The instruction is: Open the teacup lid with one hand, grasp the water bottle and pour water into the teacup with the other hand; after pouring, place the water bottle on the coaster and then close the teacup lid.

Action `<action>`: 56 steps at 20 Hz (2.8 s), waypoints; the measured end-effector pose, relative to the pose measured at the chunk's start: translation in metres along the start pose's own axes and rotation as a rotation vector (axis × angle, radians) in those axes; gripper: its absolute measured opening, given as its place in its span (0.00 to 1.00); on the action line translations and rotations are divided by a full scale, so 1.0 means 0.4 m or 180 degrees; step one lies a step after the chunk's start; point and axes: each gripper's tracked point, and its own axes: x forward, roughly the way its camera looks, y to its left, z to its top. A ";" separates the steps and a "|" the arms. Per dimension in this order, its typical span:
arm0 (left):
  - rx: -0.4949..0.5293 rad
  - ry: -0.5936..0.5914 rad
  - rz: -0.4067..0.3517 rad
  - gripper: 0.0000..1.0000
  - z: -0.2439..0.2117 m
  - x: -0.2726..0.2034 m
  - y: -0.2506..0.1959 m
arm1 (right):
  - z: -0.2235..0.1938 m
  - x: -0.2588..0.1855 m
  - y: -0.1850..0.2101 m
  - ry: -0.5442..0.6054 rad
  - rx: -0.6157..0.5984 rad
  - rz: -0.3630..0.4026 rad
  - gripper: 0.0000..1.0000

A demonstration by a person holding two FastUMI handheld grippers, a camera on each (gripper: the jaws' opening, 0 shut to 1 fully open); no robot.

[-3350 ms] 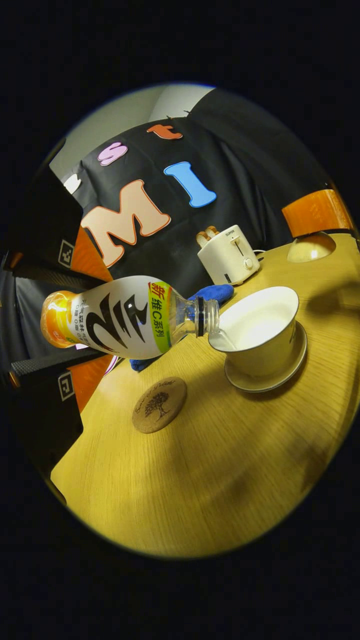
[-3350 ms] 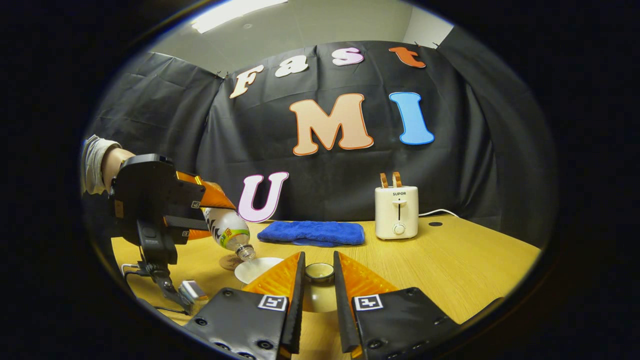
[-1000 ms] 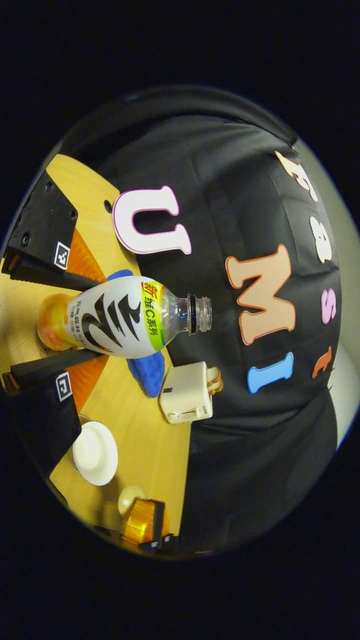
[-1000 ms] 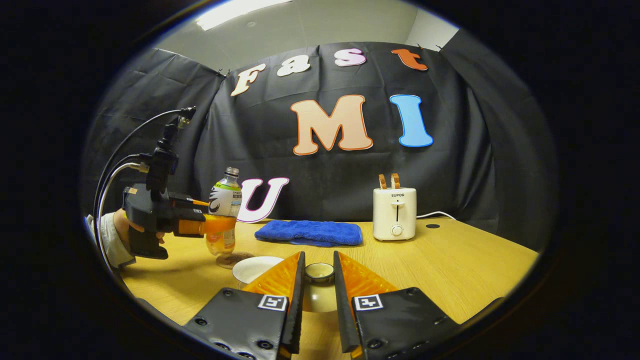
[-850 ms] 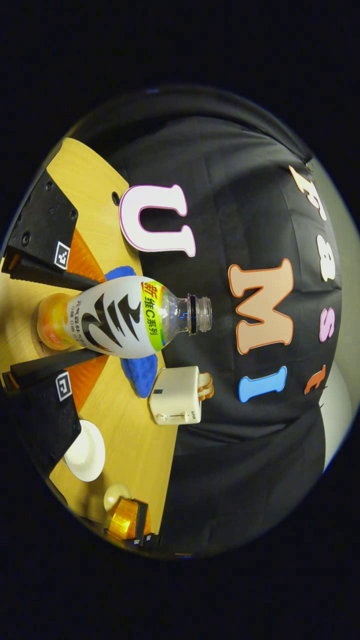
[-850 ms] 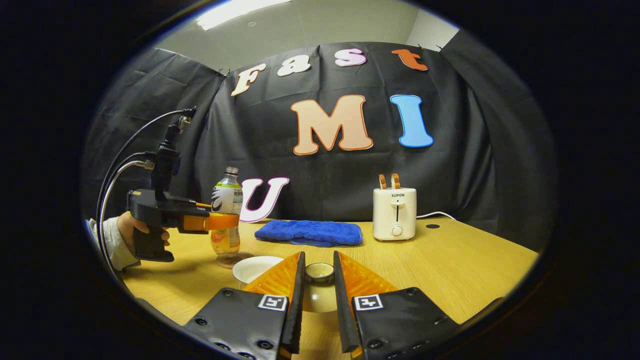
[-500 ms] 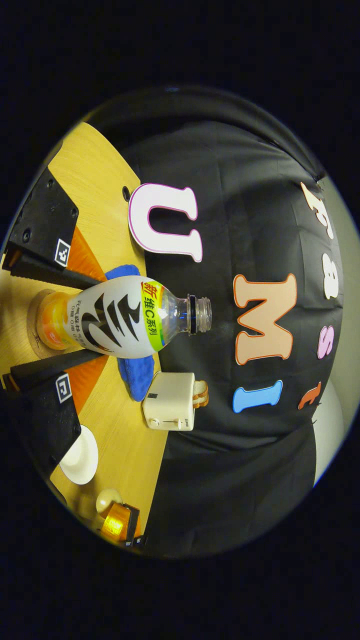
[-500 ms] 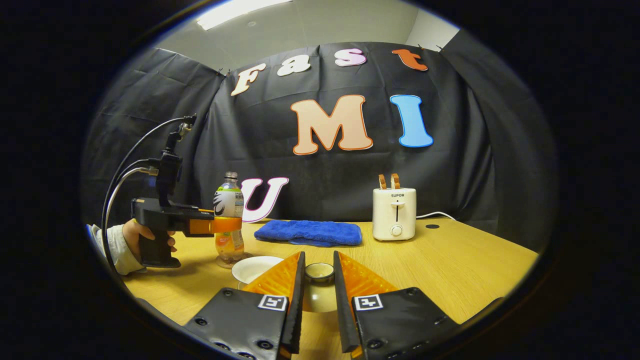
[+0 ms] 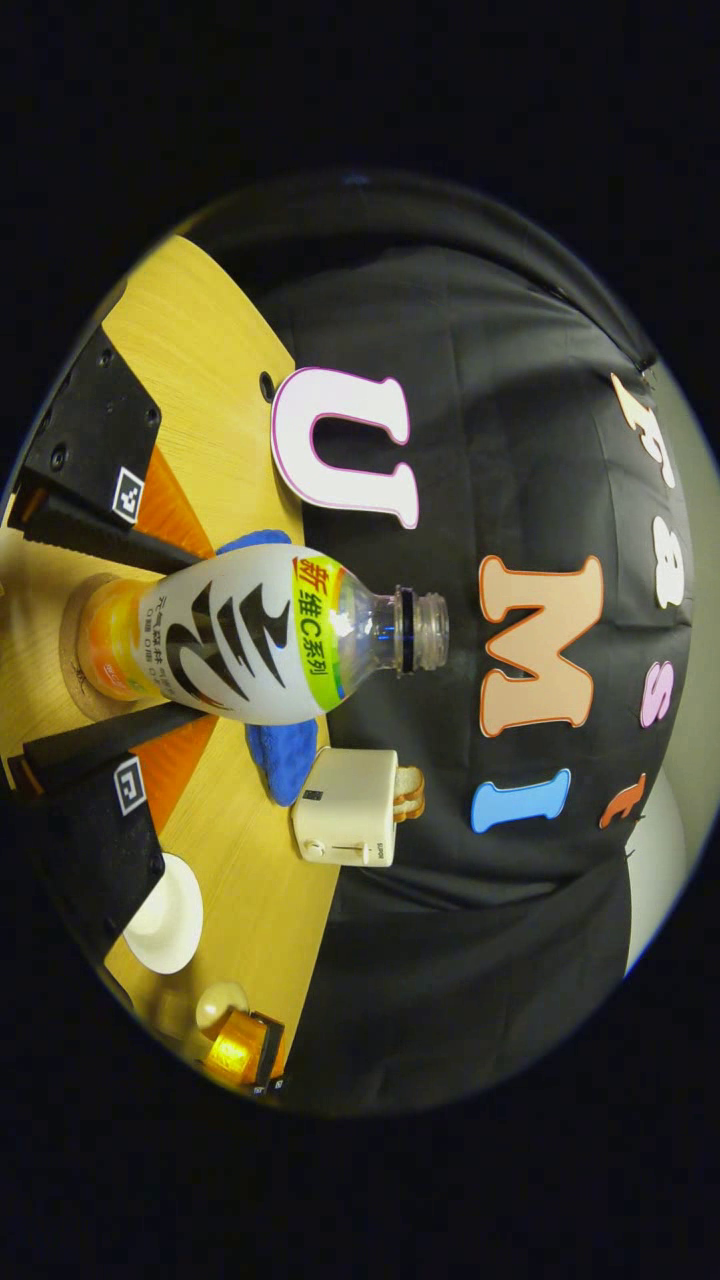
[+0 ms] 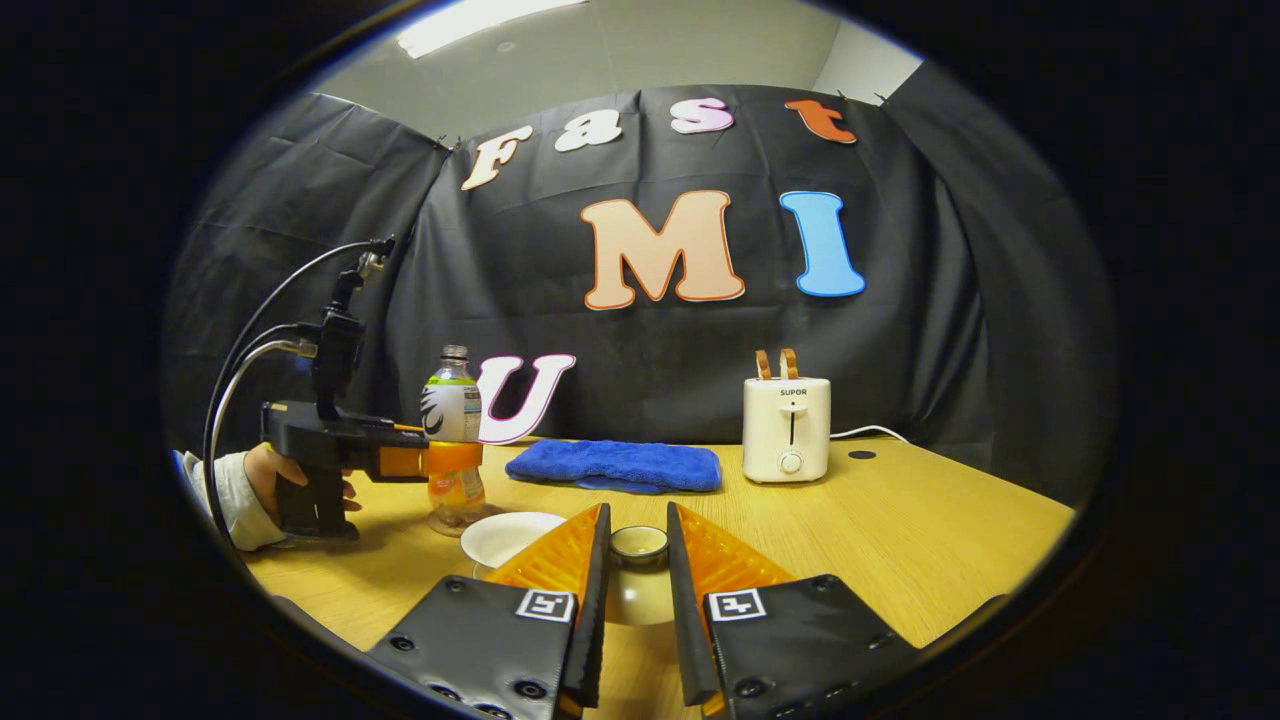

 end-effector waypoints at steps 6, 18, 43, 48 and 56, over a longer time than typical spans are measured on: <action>-0.0015 0.0038 0.0024 0.81 -0.018 -0.006 0.003 | 0.002 0.000 -0.002 -0.0002 -0.0006 -0.0017 0.33; 0.0172 0.0006 0.0261 0.94 -0.035 -0.065 0.024 | 0.005 0.003 -0.017 -0.0021 0.0001 -0.0138 0.34; -0.0068 -0.0329 0.0729 0.96 -0.030 -0.311 0.154 | -0.053 0.148 0.219 0.0335 0.0078 0.0225 0.34; -0.0091 -0.0349 0.0710 0.96 -0.031 -0.312 0.148 | -0.065 0.156 0.226 0.0394 0.0022 0.0192 0.34; -0.0082 -0.0372 0.0736 0.96 -0.025 -0.326 0.150 | -0.079 0.150 0.225 0.0511 0.0000 0.0178 0.37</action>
